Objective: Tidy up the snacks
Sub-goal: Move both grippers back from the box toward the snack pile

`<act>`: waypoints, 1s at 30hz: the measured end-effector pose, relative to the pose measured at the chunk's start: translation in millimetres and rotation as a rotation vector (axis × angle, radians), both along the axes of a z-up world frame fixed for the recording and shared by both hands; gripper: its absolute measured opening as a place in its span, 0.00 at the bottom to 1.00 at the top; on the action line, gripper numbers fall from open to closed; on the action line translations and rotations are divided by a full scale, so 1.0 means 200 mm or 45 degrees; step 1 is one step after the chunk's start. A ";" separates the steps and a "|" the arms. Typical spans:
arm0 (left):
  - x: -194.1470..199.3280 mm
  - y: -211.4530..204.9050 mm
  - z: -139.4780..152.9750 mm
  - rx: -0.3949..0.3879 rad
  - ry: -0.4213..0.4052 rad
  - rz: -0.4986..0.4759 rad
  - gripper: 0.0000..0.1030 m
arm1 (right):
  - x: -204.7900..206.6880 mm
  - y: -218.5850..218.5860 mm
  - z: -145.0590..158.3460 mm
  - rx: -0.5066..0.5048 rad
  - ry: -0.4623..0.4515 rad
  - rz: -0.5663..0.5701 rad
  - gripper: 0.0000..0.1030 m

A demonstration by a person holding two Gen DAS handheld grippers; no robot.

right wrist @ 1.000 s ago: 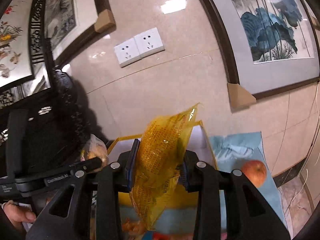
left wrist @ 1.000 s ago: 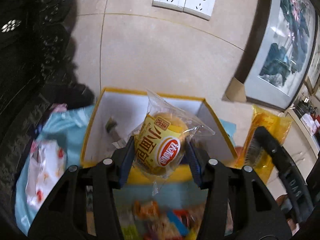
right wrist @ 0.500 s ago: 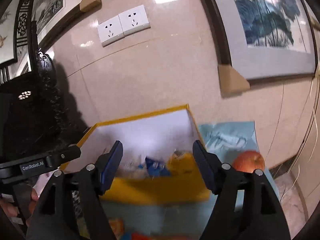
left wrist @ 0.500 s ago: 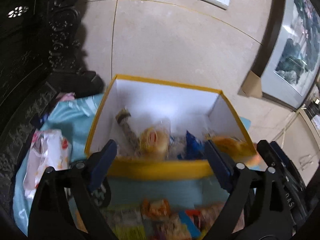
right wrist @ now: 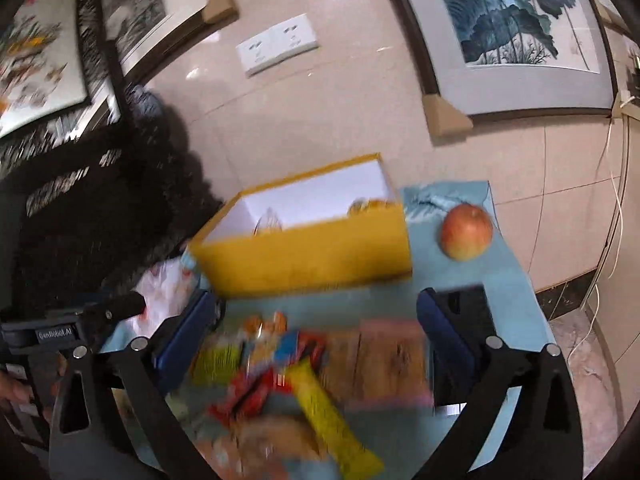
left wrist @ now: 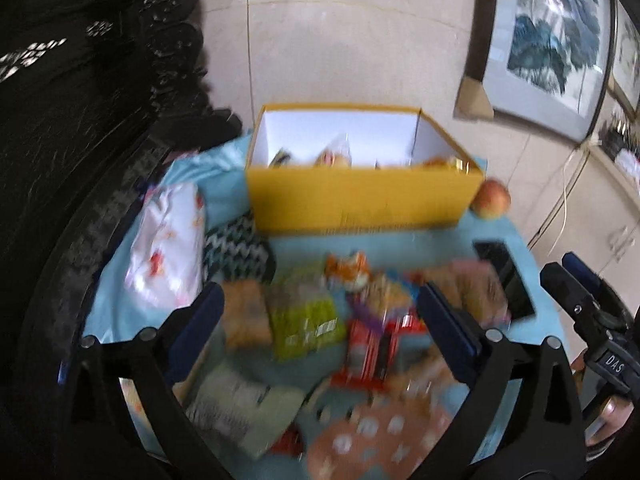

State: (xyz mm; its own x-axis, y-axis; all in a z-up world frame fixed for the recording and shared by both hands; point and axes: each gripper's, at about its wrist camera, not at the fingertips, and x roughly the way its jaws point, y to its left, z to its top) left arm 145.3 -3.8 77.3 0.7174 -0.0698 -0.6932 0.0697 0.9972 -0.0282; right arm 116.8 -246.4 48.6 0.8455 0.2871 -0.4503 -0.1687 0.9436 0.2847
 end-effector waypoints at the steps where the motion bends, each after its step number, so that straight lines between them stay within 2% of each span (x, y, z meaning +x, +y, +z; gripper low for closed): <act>1: -0.04 0.01 -0.02 0.002 0.008 0.001 0.96 | -0.03 0.02 -0.03 -0.022 0.008 0.010 0.99; 4: -0.16 0.03 -0.13 -0.003 0.040 0.013 0.96 | -0.10 0.08 -0.12 -0.076 0.031 0.049 0.99; 8: -0.23 0.06 -0.25 0.009 0.095 0.058 0.96 | -0.13 0.16 -0.22 -0.140 0.082 0.115 0.99; 11: -0.27 0.09 -0.31 0.009 0.110 0.086 0.96 | -0.13 0.28 -0.29 -0.286 0.115 0.195 0.99; 13: -0.28 0.11 -0.34 0.007 0.121 0.091 0.96 | -0.13 0.34 -0.32 -0.385 0.099 0.210 0.99; 15: -0.28 0.12 -0.38 0.014 0.137 0.095 0.96 | -0.12 0.39 -0.35 -0.420 0.101 0.247 0.99; 25: -0.24 0.20 -0.42 0.031 0.179 0.130 0.96 | 0.05 0.50 -0.52 -0.569 0.284 0.281 0.97; 26: -0.24 0.22 -0.42 0.024 0.184 0.138 0.96 | 0.04 0.50 -0.52 -0.586 0.282 0.272 0.91; 27: -0.24 0.24 -0.43 0.021 0.188 0.147 0.96 | 0.03 0.49 -0.51 -0.582 0.263 0.262 0.78; 28: -0.23 0.25 -0.43 0.020 0.192 0.157 0.96 | 0.02 0.49 -0.50 -0.564 0.250 0.276 0.72; 29: -0.23 0.27 -0.43 0.015 0.200 0.172 0.96 | 0.02 0.48 -0.49 -0.532 0.253 0.326 0.46; 30: -0.22 0.30 -0.43 0.007 0.207 0.190 0.96 | 0.03 0.47 -0.49 -0.498 0.288 0.353 0.46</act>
